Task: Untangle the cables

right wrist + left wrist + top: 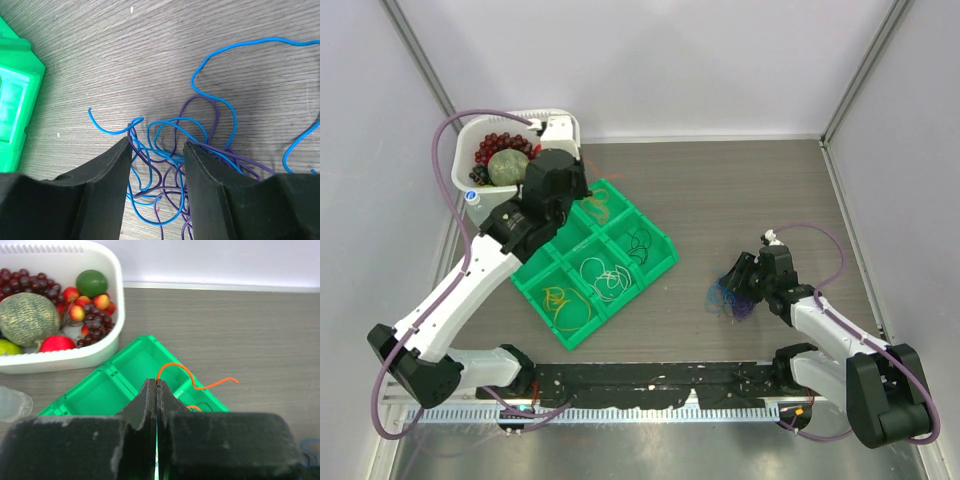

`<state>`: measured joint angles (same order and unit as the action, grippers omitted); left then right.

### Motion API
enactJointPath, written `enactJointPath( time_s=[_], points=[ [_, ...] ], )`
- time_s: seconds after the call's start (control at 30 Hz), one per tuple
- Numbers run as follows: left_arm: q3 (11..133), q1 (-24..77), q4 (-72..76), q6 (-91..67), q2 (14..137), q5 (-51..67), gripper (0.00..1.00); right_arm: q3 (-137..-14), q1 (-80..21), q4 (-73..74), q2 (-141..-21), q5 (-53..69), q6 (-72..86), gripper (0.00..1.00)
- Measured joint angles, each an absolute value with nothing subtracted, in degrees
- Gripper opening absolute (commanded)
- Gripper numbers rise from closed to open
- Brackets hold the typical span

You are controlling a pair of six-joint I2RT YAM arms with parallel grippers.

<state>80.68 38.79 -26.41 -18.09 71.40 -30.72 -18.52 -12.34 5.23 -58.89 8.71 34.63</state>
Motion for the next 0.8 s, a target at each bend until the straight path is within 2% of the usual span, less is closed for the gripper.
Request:
enactJointPath(
  time_s=[0.3,0.63,0.67,0.8],
  points=[
    [80.07,26.15,-19.53,-23.46,78.11,-24.93,0.0,-18.52,-12.34,5.23,-58.87,8.6,34.63,0.51],
    [83.22,24.62,-16.71,-24.25,91.68,-24.93,0.0,-18.52,-12.34,5.26,-58.87,8.4,34.63,0.51],
    [83.37,24.58,-16.4,-24.32,92.66,-24.95,0.05,-18.52,-12.34,5.26,-58.85,8.38,34.65,0.51],
    [84.58,24.27,-17.91,-25.67,96.29,-24.18,0.52,-18.52,-12.36,5.26,-58.85,8.34,34.65,0.51]
  ],
)
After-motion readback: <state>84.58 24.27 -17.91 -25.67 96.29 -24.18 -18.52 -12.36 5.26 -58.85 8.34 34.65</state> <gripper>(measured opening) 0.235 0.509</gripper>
